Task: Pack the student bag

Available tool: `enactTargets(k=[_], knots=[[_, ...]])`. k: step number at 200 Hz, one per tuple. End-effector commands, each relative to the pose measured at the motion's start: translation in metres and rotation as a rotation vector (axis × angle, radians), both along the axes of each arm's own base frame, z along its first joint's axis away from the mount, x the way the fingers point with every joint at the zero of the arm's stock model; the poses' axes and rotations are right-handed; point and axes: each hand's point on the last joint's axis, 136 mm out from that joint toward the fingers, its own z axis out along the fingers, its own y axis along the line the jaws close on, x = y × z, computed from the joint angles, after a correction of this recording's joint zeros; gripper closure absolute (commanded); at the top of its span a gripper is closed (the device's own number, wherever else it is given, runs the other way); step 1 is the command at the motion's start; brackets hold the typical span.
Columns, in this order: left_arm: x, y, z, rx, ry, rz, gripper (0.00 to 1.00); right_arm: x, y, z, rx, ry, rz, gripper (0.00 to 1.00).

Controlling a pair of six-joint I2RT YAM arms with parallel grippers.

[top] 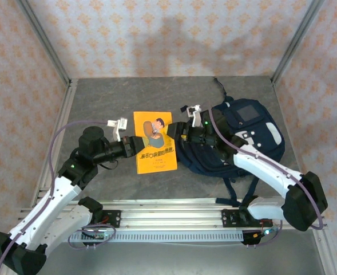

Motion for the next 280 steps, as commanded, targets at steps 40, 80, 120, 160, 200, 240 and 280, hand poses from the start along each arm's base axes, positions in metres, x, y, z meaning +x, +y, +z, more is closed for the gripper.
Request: enactTargets(k=[40, 80, 120, 160, 200, 240, 280], knots=[[-0.024, -0.009, 0.073, -0.159, -0.216, -0.124, 1.00, -0.044, 0.013, 0.033, 0.217, -0.025, 0.229, 0.19], [-0.023, -0.011, 0.073, -0.165, -0.218, -0.132, 1.00, -0.060, 0.016, 0.070, 0.446, -0.004, 0.323, 0.19], [-0.023, -0.013, 0.074, -0.174, -0.220, -0.146, 1.00, -0.069, 0.012, 0.096, 0.651, 0.020, 0.385, 0.35], [-0.024, -0.014, 0.071, -0.167, -0.213, -0.158, 1.00, -0.070, 0.011, 0.101, 0.708, 0.027, 0.410, 0.71], [-0.016, -0.010, 0.056, -0.107, -0.169, -0.113, 0.84, -0.063, 0.006, 0.102, 0.692, -0.015, 0.347, 1.00], [0.000, 0.004, 0.044, -0.119, -0.109, 0.037, 0.31, -0.022, -0.025, 0.081, 0.549, -0.045, -0.049, 1.00], [0.019, 0.014, 0.035, -0.288, -0.012, 0.180, 0.18, 0.007, -0.078, 0.080, 0.633, -0.037, -0.417, 1.00]])
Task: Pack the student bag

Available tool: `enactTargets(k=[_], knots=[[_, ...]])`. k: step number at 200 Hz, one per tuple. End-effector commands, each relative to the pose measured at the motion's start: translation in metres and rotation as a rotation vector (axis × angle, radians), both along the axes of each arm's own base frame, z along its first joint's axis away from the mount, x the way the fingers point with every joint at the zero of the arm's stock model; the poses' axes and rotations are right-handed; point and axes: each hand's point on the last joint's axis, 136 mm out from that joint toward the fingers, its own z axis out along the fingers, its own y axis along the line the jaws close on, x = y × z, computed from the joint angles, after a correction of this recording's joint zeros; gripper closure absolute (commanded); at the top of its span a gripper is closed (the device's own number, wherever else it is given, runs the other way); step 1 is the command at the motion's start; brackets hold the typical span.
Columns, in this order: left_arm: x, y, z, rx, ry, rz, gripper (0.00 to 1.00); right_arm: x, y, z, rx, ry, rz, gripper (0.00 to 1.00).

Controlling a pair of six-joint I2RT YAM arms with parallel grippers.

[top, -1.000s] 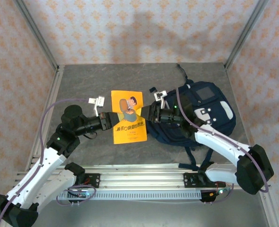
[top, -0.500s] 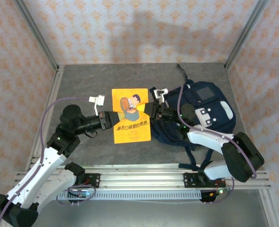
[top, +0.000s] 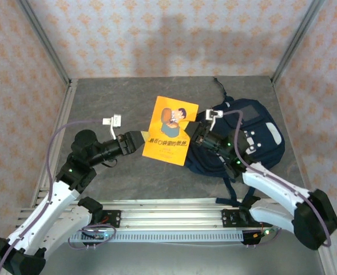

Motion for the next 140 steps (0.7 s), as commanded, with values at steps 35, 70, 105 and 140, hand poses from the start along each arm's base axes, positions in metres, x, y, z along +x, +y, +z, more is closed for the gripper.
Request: enactTargets(k=[35, 70, 105, 140], knots=[[0.025, 0.014, 0.006, -0.221, 0.035, 0.175, 0.16, 0.039, -0.053, 0.016, 0.229, 0.073, -0.370, 1.00], [0.019, -0.005, 0.013, -0.238, -0.021, 0.156, 0.13, 0.043, -0.057, 0.021, 0.295, 0.087, -0.454, 1.00], [0.028, -0.021, -0.001, -0.221, 0.028, 0.161, 0.12, 0.044, -0.044, 0.034, 0.341, 0.070, -0.431, 1.00], [0.034, -0.020, -0.010, -0.197, 0.056, 0.190, 0.11, 0.043, -0.041, 0.037, 0.335, 0.061, -0.432, 1.00]])
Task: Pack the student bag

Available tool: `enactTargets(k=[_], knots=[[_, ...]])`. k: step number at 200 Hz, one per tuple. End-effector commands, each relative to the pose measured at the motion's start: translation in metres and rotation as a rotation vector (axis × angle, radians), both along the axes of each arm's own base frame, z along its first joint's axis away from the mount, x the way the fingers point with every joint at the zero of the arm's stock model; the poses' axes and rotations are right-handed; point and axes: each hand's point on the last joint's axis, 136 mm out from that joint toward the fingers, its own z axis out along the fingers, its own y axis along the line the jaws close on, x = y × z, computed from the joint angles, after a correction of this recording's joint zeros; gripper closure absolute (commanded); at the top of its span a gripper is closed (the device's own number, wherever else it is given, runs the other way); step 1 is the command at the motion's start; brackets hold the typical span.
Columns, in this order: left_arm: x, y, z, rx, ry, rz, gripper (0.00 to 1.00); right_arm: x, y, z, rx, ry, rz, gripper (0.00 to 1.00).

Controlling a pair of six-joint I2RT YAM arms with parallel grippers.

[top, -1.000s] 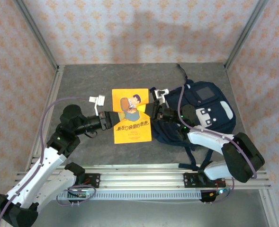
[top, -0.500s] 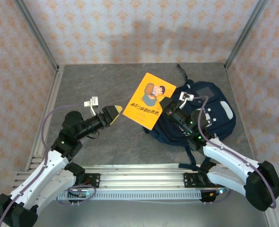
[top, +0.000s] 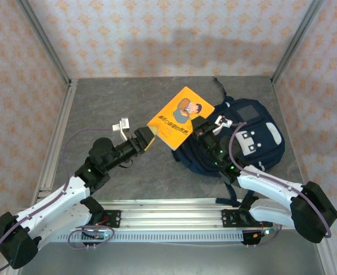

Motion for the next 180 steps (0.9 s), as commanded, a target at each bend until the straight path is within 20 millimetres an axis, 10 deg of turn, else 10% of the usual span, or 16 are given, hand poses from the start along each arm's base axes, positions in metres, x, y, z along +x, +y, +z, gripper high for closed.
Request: enactTargets(k=[1, 103, 180], knots=[[0.005, 0.005, 0.017, -0.035, -0.041, 0.047, 0.11, -0.007, -0.011, 0.067, 0.160, -0.155, -0.028, 1.00], [0.027, -0.022, 0.019, -0.057, -0.031, 0.029, 0.14, -0.010, -0.008, 0.077, 0.210, -0.161, -0.012, 1.00], [0.029, -0.046, 0.036, -0.092, -0.081, 0.012, 0.63, -0.008, -0.015, 0.056, 0.224, -0.116, -0.079, 1.00]])
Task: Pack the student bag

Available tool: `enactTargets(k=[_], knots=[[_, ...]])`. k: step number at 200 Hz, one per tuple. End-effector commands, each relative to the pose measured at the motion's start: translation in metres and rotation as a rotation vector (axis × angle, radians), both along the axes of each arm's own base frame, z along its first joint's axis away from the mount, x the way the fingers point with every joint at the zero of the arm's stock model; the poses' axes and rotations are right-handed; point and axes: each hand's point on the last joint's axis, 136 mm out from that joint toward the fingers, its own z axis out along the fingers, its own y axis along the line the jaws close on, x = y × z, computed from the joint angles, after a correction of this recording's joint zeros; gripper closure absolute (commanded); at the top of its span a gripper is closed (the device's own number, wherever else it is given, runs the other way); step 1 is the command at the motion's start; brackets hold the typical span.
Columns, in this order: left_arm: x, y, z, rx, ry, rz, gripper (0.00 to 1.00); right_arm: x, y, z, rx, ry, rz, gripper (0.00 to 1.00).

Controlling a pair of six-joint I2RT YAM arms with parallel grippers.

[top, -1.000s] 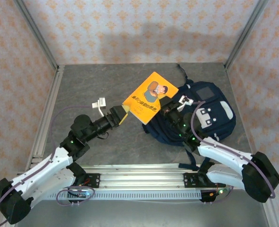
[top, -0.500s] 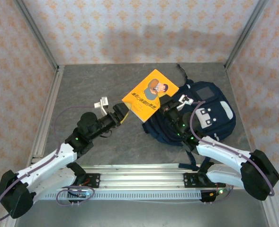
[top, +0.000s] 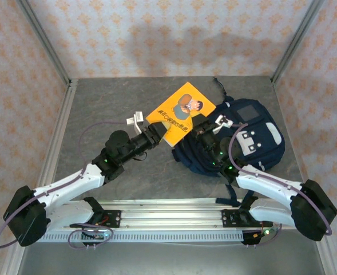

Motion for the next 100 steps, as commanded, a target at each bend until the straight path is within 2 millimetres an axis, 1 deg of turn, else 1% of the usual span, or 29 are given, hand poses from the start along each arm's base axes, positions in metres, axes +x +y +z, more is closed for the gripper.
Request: enactTargets(k=[1, 18, 45, 64, 82, 87, 92, 100], knots=[[0.002, -0.001, 0.029, -0.053, -0.076, 0.029, 0.63, -0.006, -0.014, 0.037, 0.134, -0.087, -0.044, 1.00], [0.002, -0.003, 0.026, -0.056, -0.071, 0.028, 0.67, -0.006, -0.016, 0.033, 0.127, -0.084, -0.066, 1.00], [0.001, -0.006, 0.027, -0.068, -0.073, 0.021, 0.76, -0.006, -0.018, 0.021, 0.095, -0.052, -0.101, 1.00], [0.002, -0.006, 0.028, -0.068, -0.077, 0.025, 0.86, -0.006, -0.016, 0.017, 0.072, -0.046, -0.102, 1.00], [0.001, -0.006, 0.030, -0.068, -0.086, 0.022, 1.00, -0.006, -0.014, 0.011, 0.040, -0.037, -0.102, 1.00], [0.001, -0.006, 0.032, -0.067, -0.091, 0.020, 1.00, -0.006, -0.015, 0.009, 0.029, -0.035, -0.103, 1.00], [0.000, -0.005, 0.032, -0.063, -0.094, 0.020, 1.00, -0.006, -0.015, 0.007, 0.014, -0.031, -0.109, 0.94], [-0.001, -0.004, 0.033, -0.052, -0.097, 0.022, 1.00, -0.006, -0.016, 0.004, -0.018, -0.026, -0.115, 0.79]])
